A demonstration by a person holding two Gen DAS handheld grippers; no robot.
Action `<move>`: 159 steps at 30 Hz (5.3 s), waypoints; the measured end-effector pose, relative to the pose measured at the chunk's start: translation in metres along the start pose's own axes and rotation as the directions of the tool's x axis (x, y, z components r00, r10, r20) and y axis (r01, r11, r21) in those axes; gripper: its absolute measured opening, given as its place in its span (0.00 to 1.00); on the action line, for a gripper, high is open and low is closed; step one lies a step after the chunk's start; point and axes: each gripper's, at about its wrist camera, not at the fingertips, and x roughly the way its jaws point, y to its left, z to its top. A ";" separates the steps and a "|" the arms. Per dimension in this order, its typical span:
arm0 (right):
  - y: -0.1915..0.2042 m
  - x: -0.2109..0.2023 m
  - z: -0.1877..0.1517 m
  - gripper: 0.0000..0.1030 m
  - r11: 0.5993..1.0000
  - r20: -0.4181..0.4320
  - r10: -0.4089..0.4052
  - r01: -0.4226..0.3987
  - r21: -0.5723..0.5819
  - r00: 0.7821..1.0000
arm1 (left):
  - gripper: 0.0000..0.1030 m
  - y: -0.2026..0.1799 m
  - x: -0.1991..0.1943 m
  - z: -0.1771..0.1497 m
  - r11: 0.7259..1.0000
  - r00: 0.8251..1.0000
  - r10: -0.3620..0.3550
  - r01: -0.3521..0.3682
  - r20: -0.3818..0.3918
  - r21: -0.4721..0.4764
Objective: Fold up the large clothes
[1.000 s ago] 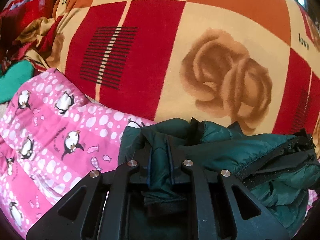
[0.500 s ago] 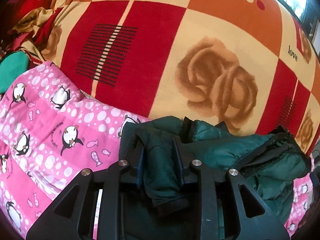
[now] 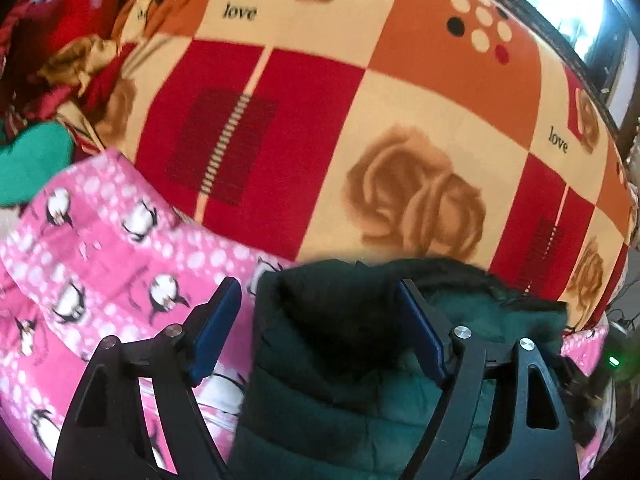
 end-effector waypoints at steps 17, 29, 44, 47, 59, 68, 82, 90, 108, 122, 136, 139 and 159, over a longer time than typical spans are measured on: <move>-0.068 -0.025 0.015 0.90 0.988 -0.004 -0.131 0.131 0.086 0.991 | 0.77 -0.038 0.060 -0.014 0.985 0.982 0.156 -0.146 -0.109 0.093; -0.115 0.025 -0.007 0.94 0.966 -0.127 -0.133 0.157 0.203 0.983 | 0.88 -0.022 0.097 -0.023 0.980 0.969 0.196 -0.186 -0.154 0.075; -0.075 -0.052 -0.037 0.94 0.981 -0.007 -0.124 0.124 0.147 0.992 | 0.87 -0.017 0.044 -0.041 0.980 0.980 0.185 -0.178 -0.074 0.089; -0.080 -0.041 -0.049 0.94 0.981 -0.053 -0.121 0.127 0.147 0.991 | 0.87 -0.018 0.036 -0.051 0.976 0.979 0.196 -0.189 -0.049 0.110; -0.083 -0.060 -0.053 0.94 0.972 -0.050 -0.136 0.143 0.185 0.989 | 0.87 -0.021 0.018 -0.068 0.969 0.979 0.205 -0.202 -0.012 0.140; -0.102 -0.060 -0.055 0.94 0.961 -0.073 -0.130 0.144 0.236 0.989 | 0.87 -0.016 0.019 -0.066 0.974 0.980 0.198 -0.193 -0.029 0.120; -0.135 -0.039 -0.068 0.99 0.934 -0.109 -0.038 0.074 0.348 0.993 | 0.87 -0.006 0.034 -0.064 0.985 0.987 0.149 -0.142 -0.068 0.099; -0.146 -0.026 -0.067 1.00 0.930 -0.116 0.029 0.016 0.368 0.993 | 0.93 0.002 0.041 -0.063 0.993 0.991 0.103 -0.096 -0.090 0.070; -0.177 0.012 -0.075 1.00 0.868 -0.136 0.291 -0.201 0.453 0.947 | 1.00 0.024 0.085 -0.060 0.987 0.957 -0.145 0.121 -0.250 -0.110; -0.145 -0.056 -0.065 0.36 0.892 -0.023 0.306 -0.278 0.356 0.952 | 0.31 -0.024 0.035 -0.052 0.985 0.973 -0.136 0.153 -0.185 0.082; -0.101 -0.156 -0.101 0.35 0.872 -0.005 0.382 -0.359 0.332 0.924 | 0.27 0.010 -0.086 -0.080 0.966 0.955 -0.224 0.244 -0.196 0.084; -0.096 -0.163 -0.122 0.35 0.864 -0.035 0.398 -0.361 0.351 0.917 | 0.27 0.021 -0.096 -0.096 0.972 0.953 -0.202 0.224 -0.226 0.075; -0.074 -0.204 -0.149 0.76 0.936 -0.062 -0.064 0.082 0.342 0.996 | 0.82 0.010 -0.138 -0.140 0.983 0.991 0.127 -0.120 -0.044 0.140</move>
